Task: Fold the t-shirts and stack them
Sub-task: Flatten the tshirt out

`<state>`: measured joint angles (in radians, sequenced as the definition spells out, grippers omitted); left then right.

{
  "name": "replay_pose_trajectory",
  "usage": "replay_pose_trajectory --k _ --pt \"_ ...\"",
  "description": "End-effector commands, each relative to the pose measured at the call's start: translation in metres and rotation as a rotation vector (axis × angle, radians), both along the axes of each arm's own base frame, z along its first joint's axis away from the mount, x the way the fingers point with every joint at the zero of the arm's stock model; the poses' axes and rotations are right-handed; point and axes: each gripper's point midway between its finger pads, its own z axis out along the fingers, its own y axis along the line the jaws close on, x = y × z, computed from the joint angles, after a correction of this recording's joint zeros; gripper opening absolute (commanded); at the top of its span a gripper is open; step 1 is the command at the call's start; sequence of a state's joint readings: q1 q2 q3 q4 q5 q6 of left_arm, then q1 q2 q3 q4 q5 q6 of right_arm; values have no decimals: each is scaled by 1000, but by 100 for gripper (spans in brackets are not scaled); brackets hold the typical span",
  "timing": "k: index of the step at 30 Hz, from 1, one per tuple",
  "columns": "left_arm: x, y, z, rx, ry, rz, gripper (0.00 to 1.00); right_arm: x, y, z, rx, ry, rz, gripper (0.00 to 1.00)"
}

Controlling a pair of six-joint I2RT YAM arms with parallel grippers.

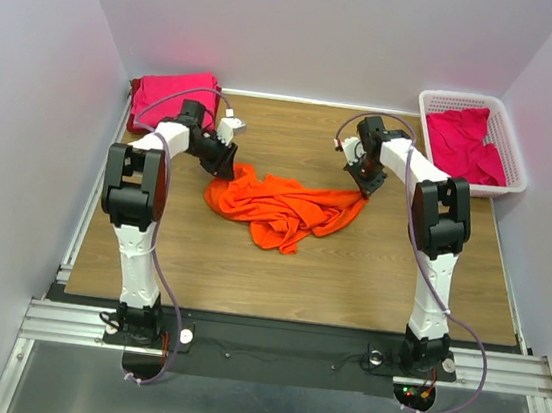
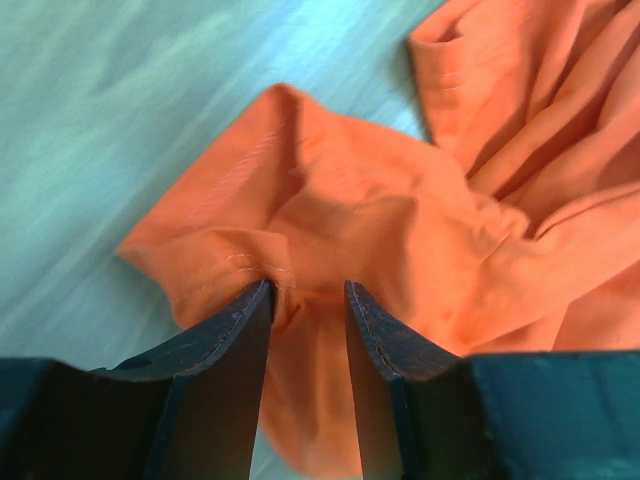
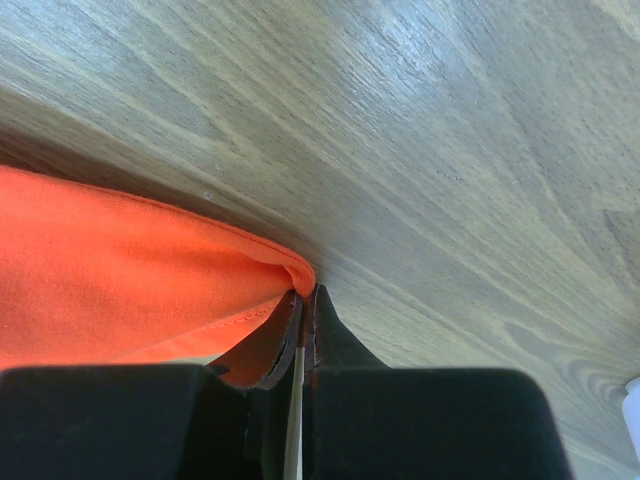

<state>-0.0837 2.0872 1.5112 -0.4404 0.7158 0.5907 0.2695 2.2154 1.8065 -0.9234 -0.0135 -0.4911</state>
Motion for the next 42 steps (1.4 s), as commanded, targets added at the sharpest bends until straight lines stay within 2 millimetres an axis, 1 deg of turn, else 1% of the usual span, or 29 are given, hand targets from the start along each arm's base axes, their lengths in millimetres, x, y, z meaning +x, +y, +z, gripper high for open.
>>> replay_pose_trajectory --k 1,2,4,5,6,7,8,9,10,11,12,14,16,18,23,24,31,34,36,38,40,41,42 --pt "17 12 65 -8 -140 -19 47 20 5 12 7 -67 6 0" --pt "19 13 73 -13 -154 -23 46 21 6 13 9 -70 7 1" --pt "24 18 77 -26 -161 -20 45 21 6 13 9 -70 7 1" --pt "27 20 83 -31 -168 -17 45 21 6 13 9 -69 7 1" --pt "30 25 81 -42 -160 -11 45 20 5 12 8 -67 8 1" --pt "34 24 85 -48 -170 -10 45 20 5 12 6 -68 8 1" --pt "38 34 85 -53 -165 17 45 21 5 12 7 -69 8 1" --pt "41 38 84 -57 -164 31 44 20 6 11 6 -66 11 1" --pt "45 44 78 -62 -143 56 42 21 5 10 6 -64 10 1" --pt "50 47 80 -65 -149 68 41 21 5 11 5 -66 9 1" --pt "52 49 72 -60 -132 77 41 21 5 10 5 -66 9 1" --pt "55 51 65 -50 -121 81 41 21 5 10 6 -65 11 1" --pt "55 50 54 -54 -95 80 43 21 5 10 6 -65 13 1" --pt "54 47 50 -69 -78 62 46 20 5 9 5 -63 14 1" --pt "49 39 45 -91 -60 28 51 20 5 8 2 -58 15 1" --pt "46 37 45 -96 -56 17 54 20 5 7 3 -59 16 1" --pt "40 29 33 -101 -17 3 55 19 5 5 2 -51 14 0" --pt "42 25 27 -107 -2 14 55 18 5 5 1 -50 14 1" --pt "47 26 23 -96 -10 23 55 18 4 5 1 -50 14 1" --pt "52 25 22 -91 -18 37 52 17 4 5 1 -48 14 1" --pt "55 26 20 -86 -22 44 43 17 4 5 1 -50 16 1" --pt "56 26 19 -87 -21 46 36 17 4 4 0 -47 16 1" --pt "58 25 21 -93 -25 52 23 16 4 5 -1 -48 15 1"
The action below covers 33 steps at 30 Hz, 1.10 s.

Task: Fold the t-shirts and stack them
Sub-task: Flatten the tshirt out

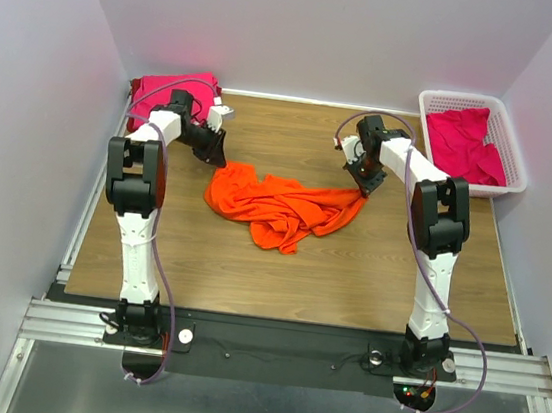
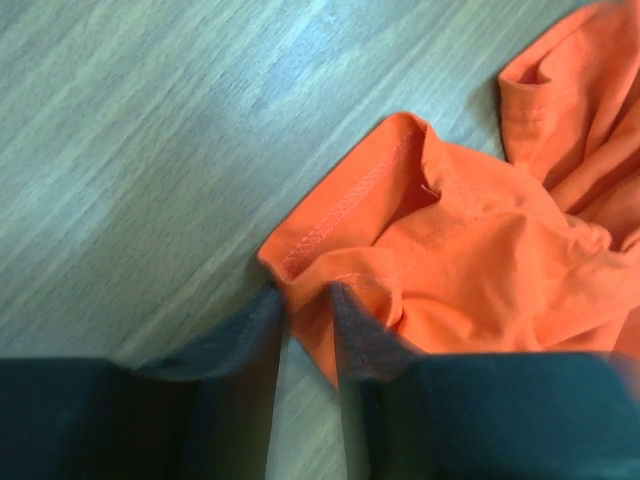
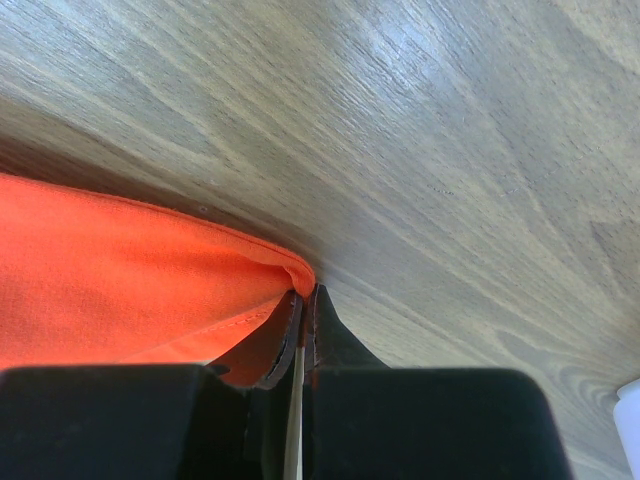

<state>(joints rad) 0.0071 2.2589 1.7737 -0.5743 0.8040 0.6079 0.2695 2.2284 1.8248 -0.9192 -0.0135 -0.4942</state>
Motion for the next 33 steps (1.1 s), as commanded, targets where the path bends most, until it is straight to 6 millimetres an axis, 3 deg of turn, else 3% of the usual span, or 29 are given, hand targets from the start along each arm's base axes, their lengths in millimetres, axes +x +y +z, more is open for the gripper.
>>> replay_pose_trajectory --k 1,3,6,12,13,16,19,26,33 --pt "18 -4 21 -18 -65 11 18 10 2 5 -2 -38 14 1" --pt "19 -4 25 -21 -73 16 1 11 1 7 -3 -41 11 1" --pt "21 1 32 -21 -91 36 0 12 -2 10 -1 -47 5 1" --pt "30 35 85 -51 -192 110 0 23 -20 36 -13 -113 -27 1" --pt "29 40 101 -52 -227 110 0 26 -23 47 -16 -140 -30 1" --pt "25 40 134 -55 -295 100 0 29 -23 70 -4 -192 -20 1" --pt "19 38 150 -56 -313 95 0 25 -16 80 39 -200 4 1" --pt "-4 37 141 -43 -272 84 0 -20 8 72 198 -58 76 0" --pt "-23 36 125 -25 -243 79 0 -55 15 37 246 96 76 3"
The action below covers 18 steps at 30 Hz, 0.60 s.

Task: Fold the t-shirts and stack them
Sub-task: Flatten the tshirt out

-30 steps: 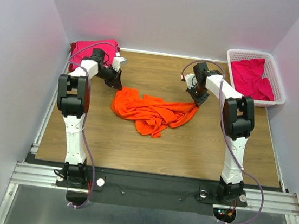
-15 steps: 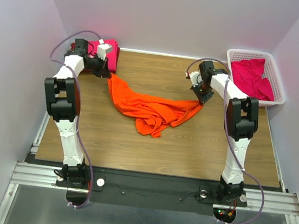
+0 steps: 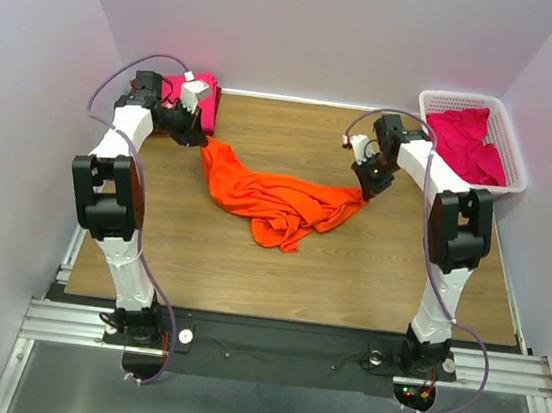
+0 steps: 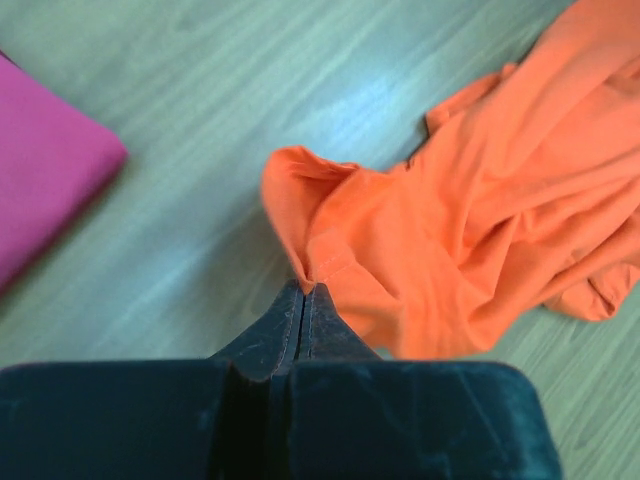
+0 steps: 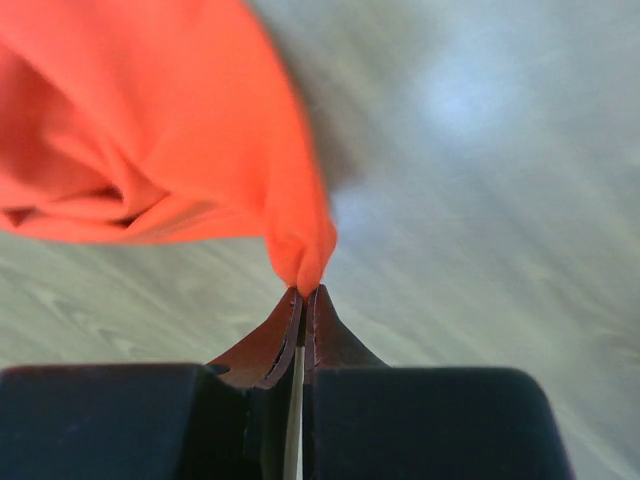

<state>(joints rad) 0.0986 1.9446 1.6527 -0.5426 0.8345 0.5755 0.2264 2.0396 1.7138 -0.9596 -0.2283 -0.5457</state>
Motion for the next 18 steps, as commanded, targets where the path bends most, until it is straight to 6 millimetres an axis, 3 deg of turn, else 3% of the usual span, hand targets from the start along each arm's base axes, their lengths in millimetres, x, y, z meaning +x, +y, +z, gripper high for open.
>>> replay_pose_trajectory --k 1,4,9,13,18 --pt "-11 -1 14 7 -35 -15 0 -26 3 -22 31 122 17 6" --pt "-10 -1 13 12 -31 -14 0 -22 -1 -34 18 146 -9 13" --pt "-7 -3 14 14 -31 -21 0 -4 -8 -35 12 126 -53 32" --pt "-6 -3 11 14 -27 -23 0 7 -13 -32 6 102 -66 33" --pt "-5 -3 9 15 -24 -27 0 7 -12 -29 21 101 -58 33"
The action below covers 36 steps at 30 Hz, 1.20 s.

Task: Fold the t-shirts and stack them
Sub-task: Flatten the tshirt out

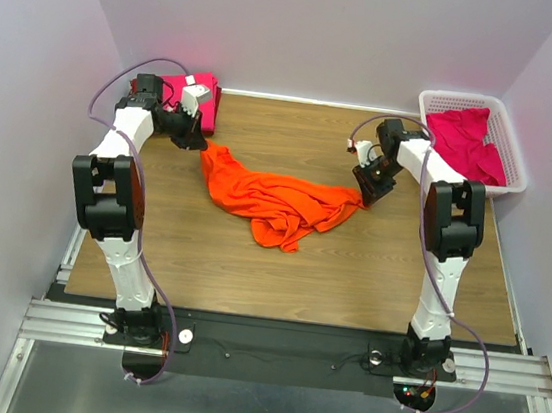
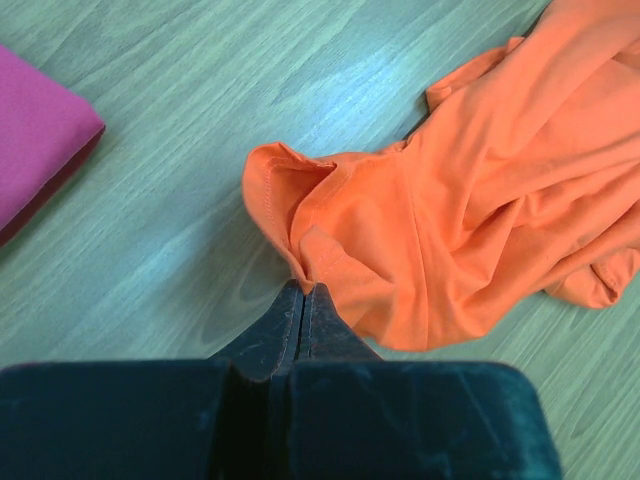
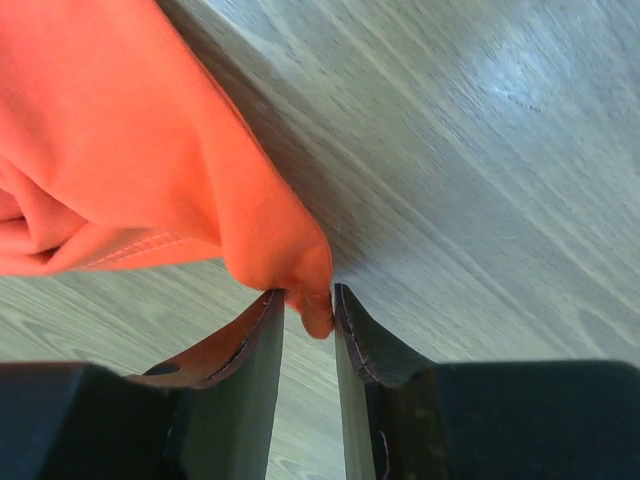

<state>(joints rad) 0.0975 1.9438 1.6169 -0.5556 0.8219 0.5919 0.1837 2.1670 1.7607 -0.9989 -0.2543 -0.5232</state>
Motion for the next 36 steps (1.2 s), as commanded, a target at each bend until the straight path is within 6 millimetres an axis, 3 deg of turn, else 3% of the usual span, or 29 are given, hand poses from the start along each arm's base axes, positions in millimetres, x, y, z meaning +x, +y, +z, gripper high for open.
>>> replay_pose_trajectory --k 1,6,9,12,14,18,20,21,22,24,25,28,29,30,33,34,35,36 --pt "4 -4 22 -1 -59 -26 0 7 2 10 17 -26 1 33" --pt "5 -4 21 1 -54 -27 0 7 2 15 27 -33 4 33" --pt "6 -3 21 -3 -54 -26 0 10 2 20 39 -43 1 27" --pt "7 -4 22 -2 -59 -29 0 12 2 25 44 -51 2 17" --pt "8 -3 26 -15 -57 -19 0 14 -1 28 36 -59 -1 1" --pt "23 7 56 -35 -114 20 0 32 -18 53 0 -147 -31 1" --pt "33 19 77 -40 -151 69 0 58 -37 81 -27 -246 -83 1" --pt "43 24 99 -35 -210 84 0 67 -43 92 -32 -281 -104 1" --pt "48 28 112 -29 -238 101 0 83 -53 118 -35 -359 -130 1" --pt "56 32 144 -25 -305 122 0 96 -63 141 -67 -431 -153 1" --pt "57 33 154 -20 -326 124 0 104 -66 166 -71 -502 -157 1" --pt "54 33 194 -26 -406 142 0 109 -68 206 -68 -602 -161 1" --pt "53 34 205 -32 -431 152 0 109 -70 233 -70 -667 -168 1" --pt "50 34 215 -35 -456 156 0 109 -72 246 -73 -699 -174 1" --pt "33 39 272 -40 -615 196 0 104 -82 289 -106 -816 -209 1" --pt "16 40 292 -54 -653 229 0 93 -84 318 -106 -883 -222 1" --pt "8 44 305 -53 -692 252 0 92 -88 337 -108 -943 -241 0" --pt "4 46 313 -55 -739 269 0 75 -94 363 -123 -1005 -266 1"
